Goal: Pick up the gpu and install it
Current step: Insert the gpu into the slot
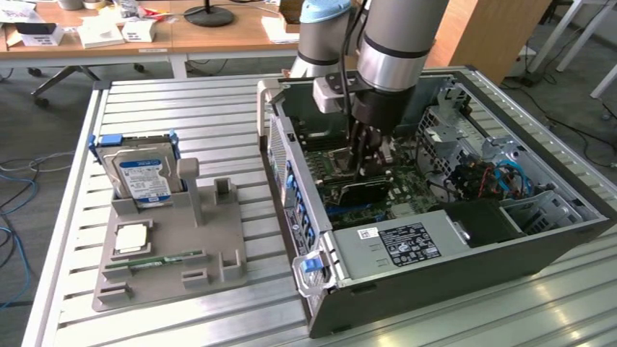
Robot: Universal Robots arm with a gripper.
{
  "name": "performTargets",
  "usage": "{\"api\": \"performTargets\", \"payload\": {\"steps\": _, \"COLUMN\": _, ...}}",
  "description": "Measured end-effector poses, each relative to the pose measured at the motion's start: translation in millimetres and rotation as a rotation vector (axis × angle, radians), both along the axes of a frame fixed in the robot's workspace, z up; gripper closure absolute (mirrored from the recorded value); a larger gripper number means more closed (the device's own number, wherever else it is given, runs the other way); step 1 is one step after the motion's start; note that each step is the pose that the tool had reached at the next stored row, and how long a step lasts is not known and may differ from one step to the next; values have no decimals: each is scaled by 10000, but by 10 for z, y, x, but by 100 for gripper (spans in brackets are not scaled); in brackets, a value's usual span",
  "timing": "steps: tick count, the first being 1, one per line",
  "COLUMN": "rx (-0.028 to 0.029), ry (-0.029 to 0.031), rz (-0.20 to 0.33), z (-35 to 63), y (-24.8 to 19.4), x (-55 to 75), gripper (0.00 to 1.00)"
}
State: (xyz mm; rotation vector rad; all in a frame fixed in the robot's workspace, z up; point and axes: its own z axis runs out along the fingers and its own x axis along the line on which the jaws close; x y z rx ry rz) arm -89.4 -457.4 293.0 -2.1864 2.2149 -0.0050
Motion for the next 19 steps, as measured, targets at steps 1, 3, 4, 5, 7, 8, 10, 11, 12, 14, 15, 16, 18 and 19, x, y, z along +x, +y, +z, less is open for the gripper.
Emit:
{"api": "performTargets", "payload": {"steps": 1, "rx": 1, "ry": 0, "rz": 1, "z": 20, "y": 0, "x": 0, "gripper": 66}}
{"api": "performTargets", "payload": {"steps": 3, "rx": 1, "ry": -1, "rz": 0, "z": 63, "y": 0, "x": 0, "gripper": 66}}
{"api": "performTargets", "payload": {"steps": 4, "rx": 1, "ry": -1, "rz": 0, "z": 84, "y": 0, "x": 0, "gripper": 66}}
{"api": "performTargets", "payload": {"steps": 5, "rx": 1, "ry": -1, "rz": 0, "z": 104, "y": 0, "x": 0, "gripper": 66}}
{"api": "performTargets", "payload": {"steps": 7, "rx": 1, "ry": 0, "rz": 0, "z": 144, "y": 0, "x": 0, "gripper": 66}}
{"api": "performTargets", "payload": {"steps": 8, "rx": 1, "ry": -1, "rz": 0, "z": 164, "y": 0, "x": 0, "gripper": 66}}
{"api": "performTargets", "payload": {"steps": 10, "rx": 2, "ry": -1, "rz": 0, "z": 202, "y": 0, "x": 0, "gripper": 66}}
{"api": "performTargets", "payload": {"steps": 11, "rx": 0, "ry": -1, "rz": 1, "z": 221, "y": 0, "x": 0, "gripper": 66}}
{"api": "performTargets", "payload": {"steps": 12, "rx": 0, "ry": -1, "rz": 1, "z": 238, "y": 0, "x": 0, "gripper": 66}}
{"api": "performTargets", "payload": {"steps": 14, "rx": 1, "ry": -1, "rz": 0, "z": 273, "y": 0, "x": 0, "gripper": 66}}
{"api": "performTargets", "payload": {"steps": 15, "rx": 1, "ry": -1, "rz": 0, "z": 292, "y": 0, "x": 0, "gripper": 66}}
{"api": "performTargets", "payload": {"steps": 16, "rx": 0, "ry": -1, "rz": 0, "z": 312, "y": 0, "x": 0, "gripper": 66}}
{"api": "performTargets", "payload": {"steps": 18, "rx": 1, "ry": -1, "rz": 0, "z": 351, "y": 0, "x": 0, "gripper": 66}}
{"api": "performTargets", "payload": {"steps": 19, "rx": 0, "ry": -1, "rz": 0, "z": 368, "y": 0, "x": 0, "gripper": 66}}
